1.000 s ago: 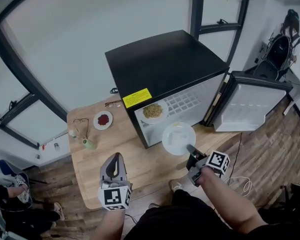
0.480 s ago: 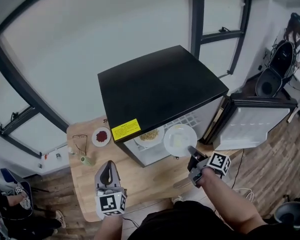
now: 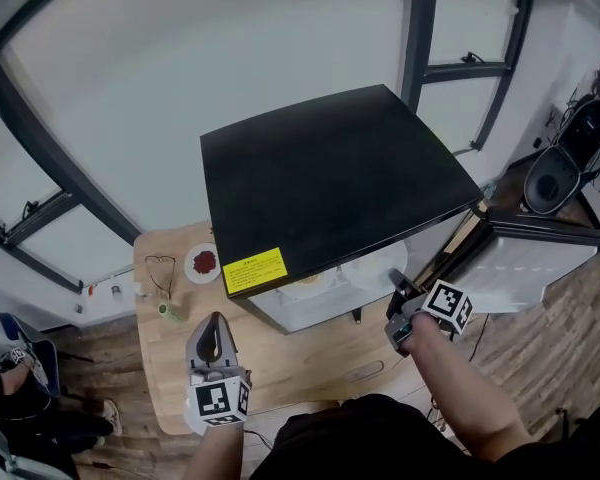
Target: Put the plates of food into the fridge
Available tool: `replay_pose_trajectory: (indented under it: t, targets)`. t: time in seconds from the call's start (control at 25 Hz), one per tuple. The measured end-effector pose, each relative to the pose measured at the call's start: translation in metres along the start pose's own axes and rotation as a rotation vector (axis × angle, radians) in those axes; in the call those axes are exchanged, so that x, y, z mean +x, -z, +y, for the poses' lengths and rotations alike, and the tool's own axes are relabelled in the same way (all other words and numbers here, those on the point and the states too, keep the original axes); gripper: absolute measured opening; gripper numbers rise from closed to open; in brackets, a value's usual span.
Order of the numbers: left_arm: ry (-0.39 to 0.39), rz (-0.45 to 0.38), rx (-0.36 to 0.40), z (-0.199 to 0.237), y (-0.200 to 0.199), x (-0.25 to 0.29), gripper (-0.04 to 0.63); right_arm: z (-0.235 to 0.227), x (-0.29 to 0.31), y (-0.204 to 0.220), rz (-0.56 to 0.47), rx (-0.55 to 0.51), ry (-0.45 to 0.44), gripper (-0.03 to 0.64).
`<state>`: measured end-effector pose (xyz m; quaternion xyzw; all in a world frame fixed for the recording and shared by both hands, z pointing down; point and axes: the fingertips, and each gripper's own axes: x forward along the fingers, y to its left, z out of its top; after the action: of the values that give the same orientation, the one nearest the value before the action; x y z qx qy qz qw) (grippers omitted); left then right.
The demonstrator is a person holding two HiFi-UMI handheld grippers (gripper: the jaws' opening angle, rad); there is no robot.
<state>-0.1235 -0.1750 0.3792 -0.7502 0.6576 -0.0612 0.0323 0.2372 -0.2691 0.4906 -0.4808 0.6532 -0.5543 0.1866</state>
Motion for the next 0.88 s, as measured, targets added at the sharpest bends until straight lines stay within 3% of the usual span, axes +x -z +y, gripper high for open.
replay_pose_trajectory:
  t: [0.16, 0.28, 0.6, 0.88]
  targets:
    - [0.001, 0.007, 0.044, -0.009, 0.008, -0.001, 0.003, 0.010, 0.016, -0.011, 0.020, -0.184, 0.037, 0.032]
    - [-0.004, 0.020, 0.036, -0.014, 0.015, -0.003, 0.003, 0.018, 0.025, -0.017, 0.039, -0.337, 0.080, 0.038]
    - [-0.038, 0.023, 0.061, -0.005, 0.015, -0.005, 0.003, 0.005, 0.042, -0.030, 0.050, -0.549, 0.244, 0.124]
    - [-0.034, 0.037, 0.043, -0.005, 0.023, -0.001, 0.003, -0.004, 0.045, -0.036, 0.062, -0.820, 0.292, 0.163]
